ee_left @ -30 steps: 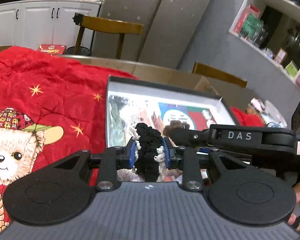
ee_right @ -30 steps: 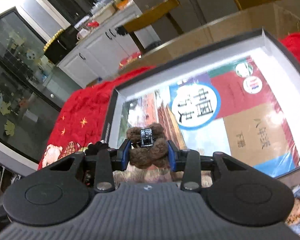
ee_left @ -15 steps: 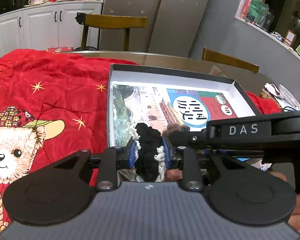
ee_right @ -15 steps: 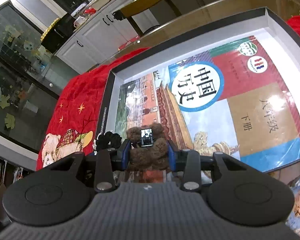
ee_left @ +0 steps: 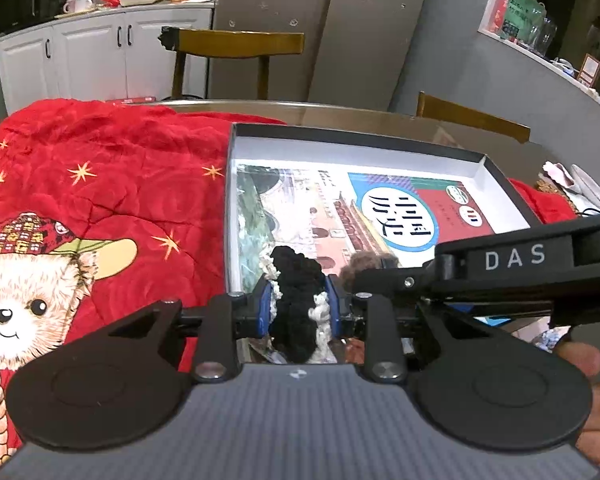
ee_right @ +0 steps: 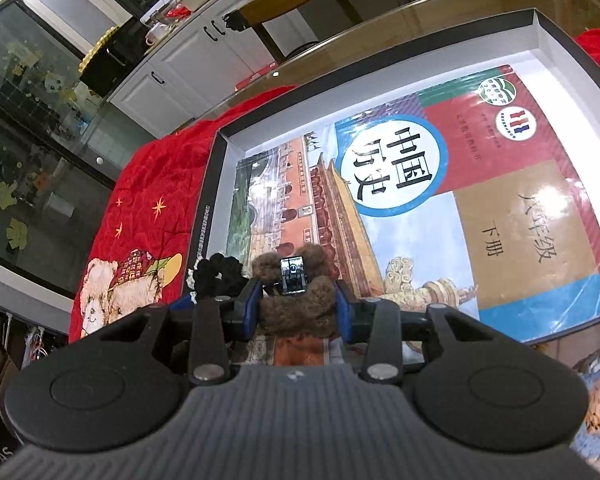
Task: Organize objects
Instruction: 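Lower the black scrunchie into the box with the left tool while the right tool lowers the brown one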
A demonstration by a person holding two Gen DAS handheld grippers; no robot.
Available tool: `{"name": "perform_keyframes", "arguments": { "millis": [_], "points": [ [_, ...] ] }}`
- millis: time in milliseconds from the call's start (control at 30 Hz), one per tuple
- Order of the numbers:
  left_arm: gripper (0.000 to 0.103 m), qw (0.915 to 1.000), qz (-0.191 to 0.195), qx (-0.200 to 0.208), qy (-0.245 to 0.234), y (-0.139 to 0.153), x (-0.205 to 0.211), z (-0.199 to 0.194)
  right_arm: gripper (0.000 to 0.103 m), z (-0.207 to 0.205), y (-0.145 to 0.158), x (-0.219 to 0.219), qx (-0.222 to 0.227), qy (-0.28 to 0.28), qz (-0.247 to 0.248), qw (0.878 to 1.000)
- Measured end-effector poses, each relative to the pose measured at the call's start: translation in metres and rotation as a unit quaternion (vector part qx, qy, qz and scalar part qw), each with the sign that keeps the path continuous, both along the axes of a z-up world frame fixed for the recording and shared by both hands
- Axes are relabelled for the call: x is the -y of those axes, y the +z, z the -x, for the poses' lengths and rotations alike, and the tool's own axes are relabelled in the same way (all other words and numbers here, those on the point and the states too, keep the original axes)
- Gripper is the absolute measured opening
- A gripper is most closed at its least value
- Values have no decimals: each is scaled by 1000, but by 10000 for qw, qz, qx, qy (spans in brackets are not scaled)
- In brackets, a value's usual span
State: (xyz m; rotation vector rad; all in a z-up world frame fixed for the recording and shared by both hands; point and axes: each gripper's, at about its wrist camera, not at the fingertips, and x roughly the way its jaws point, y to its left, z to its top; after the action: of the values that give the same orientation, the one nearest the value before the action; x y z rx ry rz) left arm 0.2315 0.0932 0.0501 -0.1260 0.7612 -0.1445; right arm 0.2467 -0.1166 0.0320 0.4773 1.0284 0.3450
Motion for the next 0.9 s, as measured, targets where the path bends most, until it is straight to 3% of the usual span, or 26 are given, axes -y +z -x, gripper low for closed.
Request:
{"name": "perform_keyframes", "arguments": {
  "millis": [767, 900],
  "points": [
    [33, 9999, 110, -130, 0, 1, -4, -3, 44, 1, 0, 1, -30, 12, -33, 10000],
    [33, 9994, 236, -237, 27, 2, -7, -5, 49, 0, 1, 2, -36, 3, -57, 10000]
  ]
}}
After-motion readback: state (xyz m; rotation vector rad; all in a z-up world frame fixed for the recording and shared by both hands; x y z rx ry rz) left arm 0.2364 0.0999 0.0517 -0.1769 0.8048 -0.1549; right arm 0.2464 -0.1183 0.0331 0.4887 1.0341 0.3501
